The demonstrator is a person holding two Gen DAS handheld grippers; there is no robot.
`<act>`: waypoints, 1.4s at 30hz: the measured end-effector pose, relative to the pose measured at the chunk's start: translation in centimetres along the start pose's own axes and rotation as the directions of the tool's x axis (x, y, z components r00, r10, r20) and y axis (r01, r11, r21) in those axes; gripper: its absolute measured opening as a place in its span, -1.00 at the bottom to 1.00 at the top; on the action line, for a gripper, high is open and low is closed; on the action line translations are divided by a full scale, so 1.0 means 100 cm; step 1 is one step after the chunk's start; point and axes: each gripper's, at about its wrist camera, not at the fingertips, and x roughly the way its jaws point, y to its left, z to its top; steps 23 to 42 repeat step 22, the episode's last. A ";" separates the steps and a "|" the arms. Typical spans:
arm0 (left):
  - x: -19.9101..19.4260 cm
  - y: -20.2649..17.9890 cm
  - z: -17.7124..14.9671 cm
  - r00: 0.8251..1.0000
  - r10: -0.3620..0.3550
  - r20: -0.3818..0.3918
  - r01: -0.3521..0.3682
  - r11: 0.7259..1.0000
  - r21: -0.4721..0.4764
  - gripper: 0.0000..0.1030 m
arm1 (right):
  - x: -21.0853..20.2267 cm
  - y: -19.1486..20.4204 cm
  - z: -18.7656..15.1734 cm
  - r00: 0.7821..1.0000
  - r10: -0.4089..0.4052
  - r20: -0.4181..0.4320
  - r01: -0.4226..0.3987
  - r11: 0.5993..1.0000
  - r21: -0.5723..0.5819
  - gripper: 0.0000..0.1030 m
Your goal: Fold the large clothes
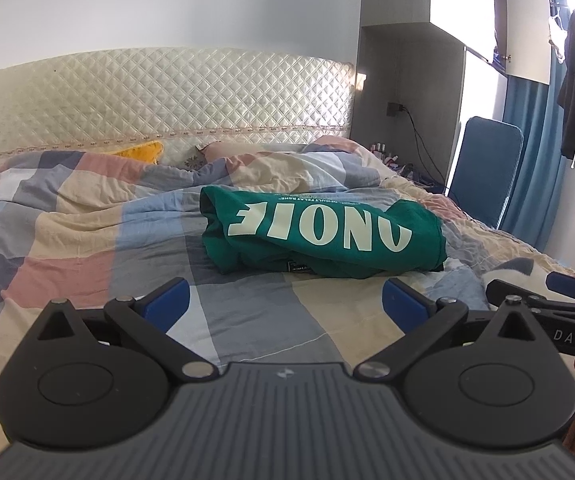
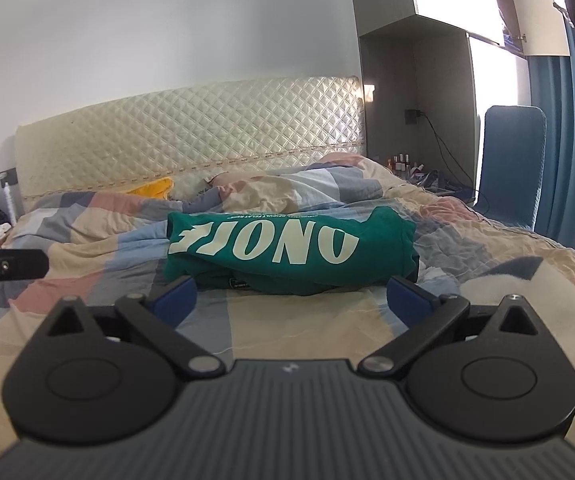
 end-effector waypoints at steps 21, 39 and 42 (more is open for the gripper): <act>0.004 0.000 0.001 1.000 0.002 -0.011 -0.002 1.000 -0.008 1.00 | 0.001 0.003 0.000 1.000 -0.010 -0.012 0.010 1.000 -0.014 1.00; 0.005 0.000 0.001 1.000 0.002 -0.012 -0.002 1.000 -0.010 1.00 | 0.001 0.003 0.000 1.000 -0.009 -0.012 0.009 1.000 -0.014 1.00; 0.005 0.000 0.001 1.000 0.002 -0.012 -0.002 1.000 -0.010 1.00 | 0.001 0.003 0.000 1.000 -0.009 -0.012 0.009 1.000 -0.014 1.00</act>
